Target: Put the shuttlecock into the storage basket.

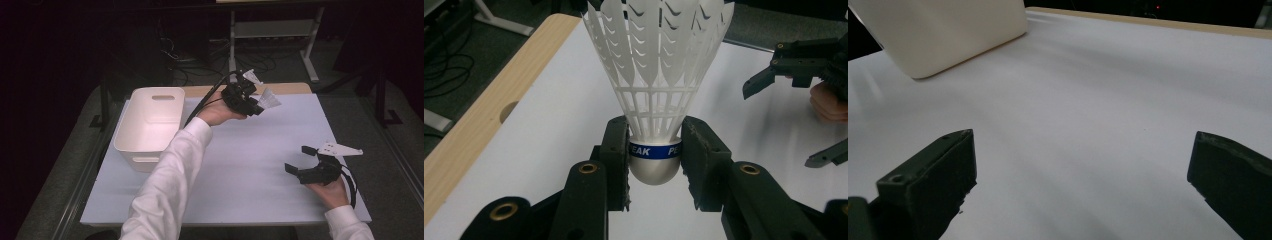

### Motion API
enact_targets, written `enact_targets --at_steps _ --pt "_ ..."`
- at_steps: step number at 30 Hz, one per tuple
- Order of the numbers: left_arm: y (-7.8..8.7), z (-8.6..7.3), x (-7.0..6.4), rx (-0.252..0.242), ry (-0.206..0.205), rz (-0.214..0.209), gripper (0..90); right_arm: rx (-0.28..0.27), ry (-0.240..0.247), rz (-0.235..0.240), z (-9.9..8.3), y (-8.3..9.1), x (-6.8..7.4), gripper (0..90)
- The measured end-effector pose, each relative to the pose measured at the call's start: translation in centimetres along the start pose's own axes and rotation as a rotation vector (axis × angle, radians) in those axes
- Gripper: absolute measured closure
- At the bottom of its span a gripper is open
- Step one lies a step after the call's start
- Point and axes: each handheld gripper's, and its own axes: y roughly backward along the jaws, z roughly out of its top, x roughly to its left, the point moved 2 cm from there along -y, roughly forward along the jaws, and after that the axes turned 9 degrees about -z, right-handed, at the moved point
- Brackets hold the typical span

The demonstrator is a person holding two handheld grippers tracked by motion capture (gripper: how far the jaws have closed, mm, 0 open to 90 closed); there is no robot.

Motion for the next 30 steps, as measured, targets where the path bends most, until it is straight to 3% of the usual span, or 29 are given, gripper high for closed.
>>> enact_targets --at_steps 12,17,30 --pt "2.6 -0.3 -0.3 -0.018 0.004 0.025 64.9 0.004 0.002 -0.001 0.0 0.0 0.0 0.0" --pt "3.7 -0.4 -0.2 -0.007 -0.016 0.044 65.0 0.005 -0.001 -0.001 0.0 0.0 0.0 0.0" --pt "6.6 -1.3 -0.3 -0.003 -0.017 0.081 65.0 0.006 -0.001 -0.003 0.0 0.0 0.1 0.0"
